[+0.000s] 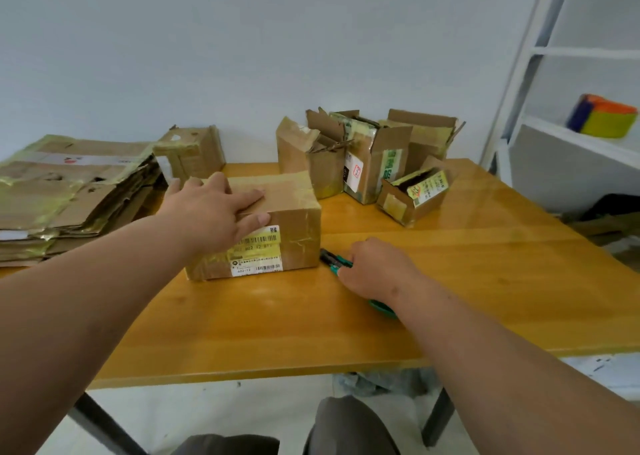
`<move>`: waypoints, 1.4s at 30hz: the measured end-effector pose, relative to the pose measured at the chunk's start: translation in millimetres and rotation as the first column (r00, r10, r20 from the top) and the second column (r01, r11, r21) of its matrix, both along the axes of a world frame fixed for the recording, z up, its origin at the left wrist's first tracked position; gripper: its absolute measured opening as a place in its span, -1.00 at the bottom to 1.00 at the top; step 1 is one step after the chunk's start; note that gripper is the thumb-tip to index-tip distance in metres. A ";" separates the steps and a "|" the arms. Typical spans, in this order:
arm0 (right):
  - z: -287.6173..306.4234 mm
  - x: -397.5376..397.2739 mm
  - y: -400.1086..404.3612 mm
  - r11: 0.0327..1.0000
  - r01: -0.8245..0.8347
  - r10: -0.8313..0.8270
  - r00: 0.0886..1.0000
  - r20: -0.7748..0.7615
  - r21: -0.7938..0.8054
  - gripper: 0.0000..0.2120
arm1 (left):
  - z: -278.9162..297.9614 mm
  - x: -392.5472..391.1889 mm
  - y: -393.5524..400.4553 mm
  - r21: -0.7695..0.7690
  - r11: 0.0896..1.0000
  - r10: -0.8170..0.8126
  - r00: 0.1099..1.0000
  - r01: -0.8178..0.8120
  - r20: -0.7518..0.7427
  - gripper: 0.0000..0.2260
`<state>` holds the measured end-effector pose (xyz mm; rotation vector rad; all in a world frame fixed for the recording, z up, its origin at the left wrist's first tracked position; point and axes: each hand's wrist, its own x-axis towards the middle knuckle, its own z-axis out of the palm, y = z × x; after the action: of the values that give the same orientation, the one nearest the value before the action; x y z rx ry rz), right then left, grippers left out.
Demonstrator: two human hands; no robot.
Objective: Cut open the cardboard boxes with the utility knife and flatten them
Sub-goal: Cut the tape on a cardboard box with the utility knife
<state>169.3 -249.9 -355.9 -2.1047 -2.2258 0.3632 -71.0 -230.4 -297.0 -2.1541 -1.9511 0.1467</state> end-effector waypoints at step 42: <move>-25.0 -2.5 34.2 0.835 0.081 0.301 0.761 -0.575 0.544 -0.64 | 7.4 -11.2 49.7 -0.118 0.989 -0.035 0.912 0.091 0.409 -0.12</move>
<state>166.8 -215.7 -381.0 -1.2793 -1.7542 0.3378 -82.2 -180.7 -289.5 -2.4953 -2.1315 -0.2065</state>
